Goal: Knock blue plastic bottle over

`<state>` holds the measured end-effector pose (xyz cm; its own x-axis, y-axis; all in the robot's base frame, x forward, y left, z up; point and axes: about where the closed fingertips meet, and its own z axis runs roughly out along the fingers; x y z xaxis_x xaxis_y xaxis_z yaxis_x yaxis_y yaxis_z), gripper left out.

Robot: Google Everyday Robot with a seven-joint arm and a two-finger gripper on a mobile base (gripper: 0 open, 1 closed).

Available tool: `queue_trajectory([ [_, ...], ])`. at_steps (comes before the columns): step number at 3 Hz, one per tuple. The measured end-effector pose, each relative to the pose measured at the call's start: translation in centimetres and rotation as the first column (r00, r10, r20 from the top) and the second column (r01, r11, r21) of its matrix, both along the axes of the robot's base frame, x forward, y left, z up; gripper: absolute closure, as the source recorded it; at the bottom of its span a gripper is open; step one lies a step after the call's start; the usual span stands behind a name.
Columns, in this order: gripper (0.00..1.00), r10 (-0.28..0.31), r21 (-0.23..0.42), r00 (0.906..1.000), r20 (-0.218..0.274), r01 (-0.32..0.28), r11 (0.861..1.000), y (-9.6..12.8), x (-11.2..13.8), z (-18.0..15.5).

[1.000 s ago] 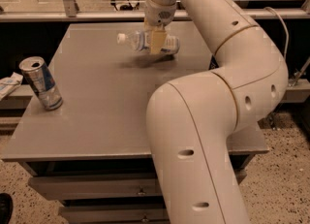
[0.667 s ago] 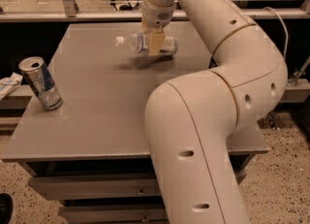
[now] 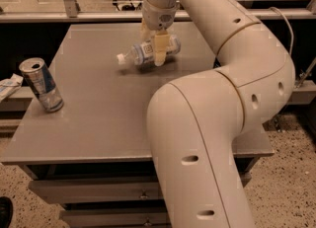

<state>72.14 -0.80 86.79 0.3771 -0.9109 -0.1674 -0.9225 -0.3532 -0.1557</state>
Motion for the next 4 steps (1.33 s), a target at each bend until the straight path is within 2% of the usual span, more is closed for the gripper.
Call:
queue_trajectory([
  [1,0.0,0.01,-0.003,0.9999,-0.003,-0.01,1.0,0.0,-0.2,-0.1],
  [2,0.0,-0.006,0.029,0.9999,-0.008,0.006,1.0,-0.7,-0.5,0.2],
  [3,0.0,-0.067,0.134,0.9975,-0.023,0.069,0.989,-2.3,-0.6,0.8],
  [4,0.0,-0.145,0.259,0.9881,-0.052,0.153,0.954,-4.2,-0.8,1.7],
])
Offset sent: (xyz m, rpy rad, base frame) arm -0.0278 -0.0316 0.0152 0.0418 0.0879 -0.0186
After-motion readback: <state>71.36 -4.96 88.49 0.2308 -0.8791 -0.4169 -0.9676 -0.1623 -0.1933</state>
